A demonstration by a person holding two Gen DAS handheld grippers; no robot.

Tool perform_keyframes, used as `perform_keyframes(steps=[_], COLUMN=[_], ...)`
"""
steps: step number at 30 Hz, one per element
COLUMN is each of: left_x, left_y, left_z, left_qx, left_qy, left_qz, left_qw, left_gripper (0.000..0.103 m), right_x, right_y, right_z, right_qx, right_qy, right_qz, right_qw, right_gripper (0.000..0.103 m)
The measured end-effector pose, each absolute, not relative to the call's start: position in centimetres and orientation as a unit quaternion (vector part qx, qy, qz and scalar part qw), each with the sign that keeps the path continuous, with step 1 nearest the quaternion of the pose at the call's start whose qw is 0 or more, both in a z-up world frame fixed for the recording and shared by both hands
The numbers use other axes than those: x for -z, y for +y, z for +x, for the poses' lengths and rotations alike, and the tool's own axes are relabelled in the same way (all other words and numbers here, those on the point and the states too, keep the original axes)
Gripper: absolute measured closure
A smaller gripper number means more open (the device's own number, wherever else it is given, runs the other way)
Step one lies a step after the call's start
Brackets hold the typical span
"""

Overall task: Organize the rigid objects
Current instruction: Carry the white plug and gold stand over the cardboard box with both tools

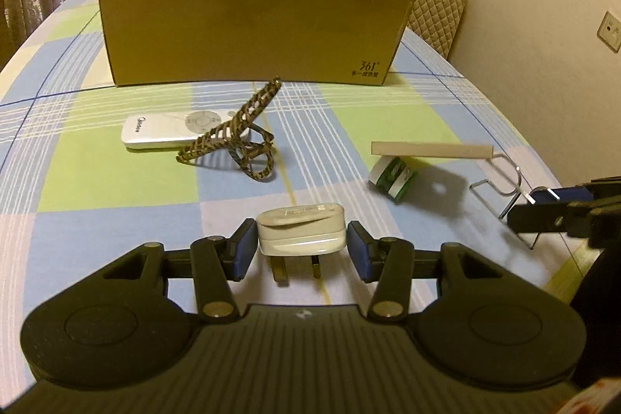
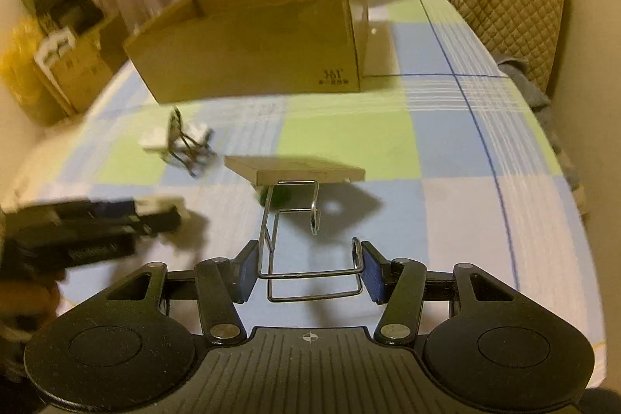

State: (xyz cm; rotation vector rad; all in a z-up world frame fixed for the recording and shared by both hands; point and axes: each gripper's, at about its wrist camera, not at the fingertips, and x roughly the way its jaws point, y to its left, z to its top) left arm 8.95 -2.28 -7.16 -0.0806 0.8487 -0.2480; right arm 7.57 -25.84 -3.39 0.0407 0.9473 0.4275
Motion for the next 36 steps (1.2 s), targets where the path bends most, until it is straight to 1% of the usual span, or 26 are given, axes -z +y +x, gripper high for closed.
perform_keyframes(steps=[7, 13, 21, 25, 36], left_x=[6.2, 5.7, 5.7, 5.7, 5.3], left_y=[-1.8, -1.4, -1.1, -1.0, -0.9], left_z=[8.7, 8.5, 8.9, 8.9, 9.0], left_qx=[0.118, 0.113, 0.109, 0.107, 0.105], left_qy=[0.398, 0.393, 0.392, 0.393, 0.390], left_qz=[-0.047, -0.051, -0.056, -0.056, -0.052], left_qw=[0.909, 0.911, 0.912, 0.911, 0.913], left_gripper=[0.058, 0.058, 0.058, 0.058, 0.058], right_x=[0.8, 1.6, 2.3, 2.3, 2.9], right_y=[-24.7, -23.9, -24.2, -23.9, -23.7], right_z=[8.2, 9.0, 10.4, 11.0, 10.5], right_qx=[-0.209, -0.205, -0.197, -0.203, -0.203], right_qy=[0.420, 0.421, 0.409, 0.409, 0.418], right_qz=[0.006, 0.001, 0.028, 0.025, 0.026], right_qw=[0.883, 0.884, 0.891, 0.889, 0.885], right_gripper=[0.052, 0.052, 0.052, 0.052, 0.052])
